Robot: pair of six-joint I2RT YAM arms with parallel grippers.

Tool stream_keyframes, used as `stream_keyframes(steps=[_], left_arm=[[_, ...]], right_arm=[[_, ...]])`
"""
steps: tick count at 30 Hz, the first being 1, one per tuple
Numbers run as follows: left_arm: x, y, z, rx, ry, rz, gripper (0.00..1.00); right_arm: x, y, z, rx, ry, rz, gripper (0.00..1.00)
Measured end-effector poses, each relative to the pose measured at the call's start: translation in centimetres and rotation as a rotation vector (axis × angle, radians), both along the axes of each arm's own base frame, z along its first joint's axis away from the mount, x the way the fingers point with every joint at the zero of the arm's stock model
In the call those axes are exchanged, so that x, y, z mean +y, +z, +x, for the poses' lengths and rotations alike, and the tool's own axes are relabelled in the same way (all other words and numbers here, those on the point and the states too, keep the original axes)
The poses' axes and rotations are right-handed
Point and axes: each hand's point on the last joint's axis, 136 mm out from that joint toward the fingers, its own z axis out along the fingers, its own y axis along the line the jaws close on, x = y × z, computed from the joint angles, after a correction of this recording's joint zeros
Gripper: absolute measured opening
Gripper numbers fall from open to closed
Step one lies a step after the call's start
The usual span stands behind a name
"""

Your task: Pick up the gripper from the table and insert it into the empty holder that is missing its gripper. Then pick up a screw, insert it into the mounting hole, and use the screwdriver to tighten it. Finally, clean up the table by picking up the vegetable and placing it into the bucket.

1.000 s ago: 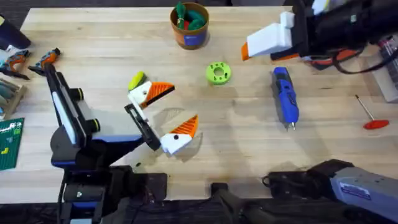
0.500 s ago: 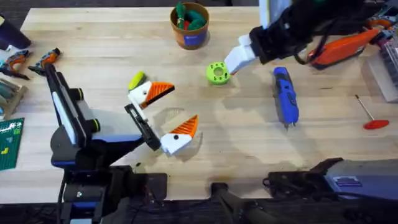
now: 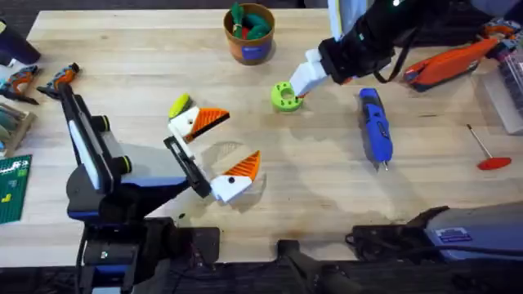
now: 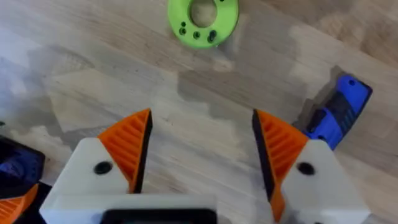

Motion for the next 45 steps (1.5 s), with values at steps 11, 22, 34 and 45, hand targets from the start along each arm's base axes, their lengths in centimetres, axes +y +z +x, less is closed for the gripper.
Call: stream_keyframes(steps=[11,22,34,45], left_arm=[[0.0,0.0,0.0,0.0,0.0,0.0,0.985],[0.0,0.0,0.0,0.0,0.0,0.0,0.985],[0.0,0.0,0.0,0.0,0.0,0.0,0.985],[0.0,0.0,0.0,0.0,0.0,0.0,0.985]], right_arm=[[0.2,0.1,0.4,-0.017,-0.007,0.011,0.881],[0.8,-1.3,3.0,-0.051,-0.044,0.011,0.884],[1.1,-3.9,5.7,-0.079,-0.041,-0.04,0.773],[2.0,-4.7,7.1,-0.062,-0.017,-0.06,0.761]])
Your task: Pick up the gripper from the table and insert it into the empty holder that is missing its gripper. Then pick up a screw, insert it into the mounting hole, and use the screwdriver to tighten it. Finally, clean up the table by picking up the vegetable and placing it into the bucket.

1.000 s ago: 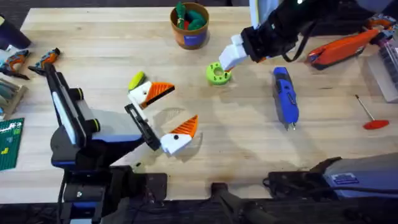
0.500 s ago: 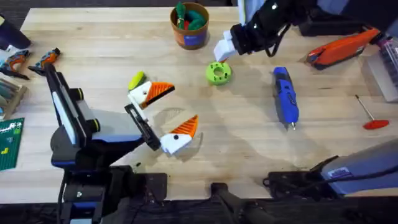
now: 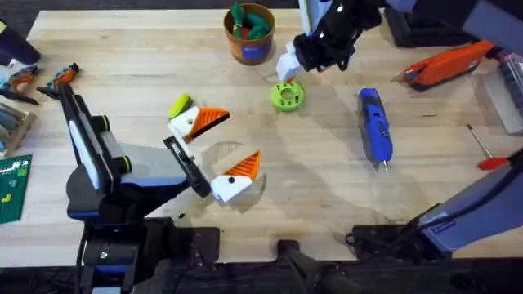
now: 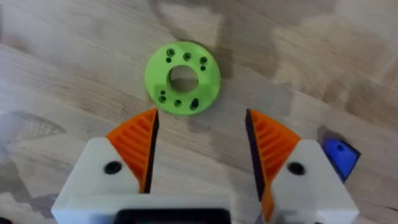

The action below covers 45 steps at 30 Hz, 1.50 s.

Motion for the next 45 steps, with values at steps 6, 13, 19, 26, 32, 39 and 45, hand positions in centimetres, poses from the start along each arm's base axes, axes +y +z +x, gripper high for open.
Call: stream_keyframes(steps=[6,13,19,26,32,39,45], left_arm=[[0.0,0.0,0.0,0.0,0.0,0.0,0.985],[0.0,0.0,0.0,0.0,0.0,0.0,0.985],[0.0,0.0,0.0,0.0,0.0,0.0,0.985],[0.0,0.0,0.0,0.0,0.0,0.0,0.985],[0.0,0.0,0.0,0.0,0.0,0.0,0.986],[0.0,0.0,0.0,0.0,0.0,0.0,0.986],[0.0,0.0,0.0,0.0,0.0,0.0,0.986]], right_arm=[[0.7,-2.4,-0.4,0.056,0.024,-0.033,0.757],[0.8,-4.0,-0.7,0.095,0.033,-0.055,0.715],[0.8,-4.9,-0.7,0.114,0.036,-0.066,0.642],[0.8,-6.4,-0.8,0.146,0.037,-0.082,0.589],[0.8,-7.1,-0.6,0.152,0.04,-0.086,0.482],[0.8,-7.1,-0.6,0.153,0.04,-0.087,0.345],[0.8,-7.1,-0.6,0.153,0.04,-0.087,0.293]])
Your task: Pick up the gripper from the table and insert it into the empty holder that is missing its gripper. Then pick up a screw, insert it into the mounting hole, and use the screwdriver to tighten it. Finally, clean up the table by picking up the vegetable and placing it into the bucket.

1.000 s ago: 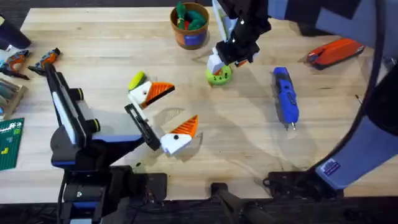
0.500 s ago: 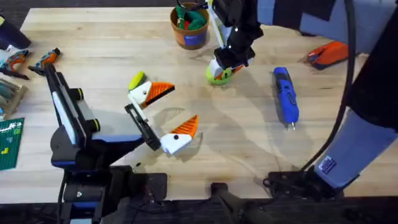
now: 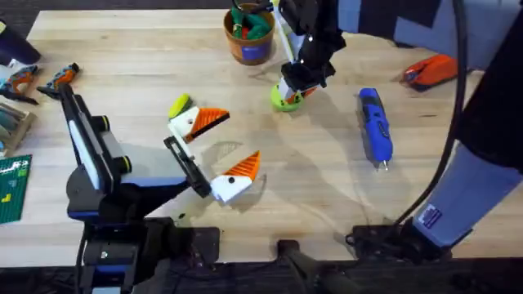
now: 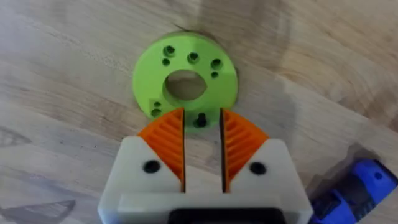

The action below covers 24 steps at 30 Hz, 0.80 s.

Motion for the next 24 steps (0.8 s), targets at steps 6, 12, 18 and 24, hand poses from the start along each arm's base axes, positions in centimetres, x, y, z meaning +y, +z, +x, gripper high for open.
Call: stream_keyframes(steps=[6,12,18,24], left_arm=[[0.0,0.0,0.0,0.0,0.0,0.0,0.986],[0.0,0.0,0.0,0.0,0.0,0.0,0.986],[0.0,0.0,0.0,0.0,0.0,0.0,0.986],[0.0,0.0,0.0,0.0,0.0,0.0,0.985]], right_arm=[[0.0,0.01,0.02,-0.001,0.0,0.0,0.18],[0.0,0.01,0.01,-0.001,0.001,0.0,0.076],[0.0,0.01,0.02,-0.001,0.008,-0.001,0.009],[0.0,0.01,0.02,-0.001,0.008,-0.001,0.007]])
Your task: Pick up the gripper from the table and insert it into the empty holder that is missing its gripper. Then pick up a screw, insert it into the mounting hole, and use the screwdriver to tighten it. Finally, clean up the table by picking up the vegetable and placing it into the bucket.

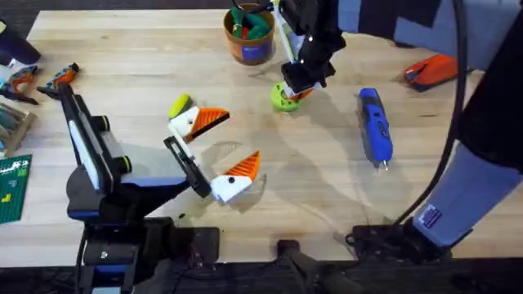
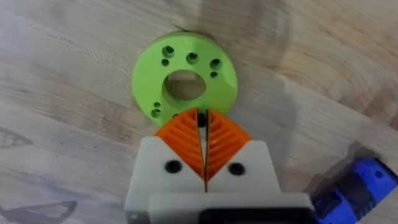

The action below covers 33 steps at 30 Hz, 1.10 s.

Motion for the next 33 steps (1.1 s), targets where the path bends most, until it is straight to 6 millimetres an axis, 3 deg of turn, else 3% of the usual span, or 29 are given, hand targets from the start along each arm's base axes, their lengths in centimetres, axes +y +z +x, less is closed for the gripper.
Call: stream_keyframes(steps=[6,11,14,24,33], left_arm=[[0.0,0.0,0.0,0.0,0.0,0.0,0.985],[0.0,0.0,0.0,0.0,0.0,0.0,0.985],[0.0,0.0,0.0,0.0,0.0,0.0,0.985],[0.0,0.0,0.0,0.0,0.0,0.0,0.985],[0.0,0.0,0.0,0.0,0.0,0.0,0.985]], right_arm=[[0.0,0.1,-0.1,0.004,0.0,-0.002,0.007],[0.1,2.0,0.3,-0.003,-0.001,-0.005,0.007],[0.0,4.2,0.5,-0.021,-0.001,-0.005,0.007],[1.1,15.1,0.5,-0.173,0.037,0.068,0.007],[4.5,20.2,-2.3,-0.262,0.178,0.122,0.007]])
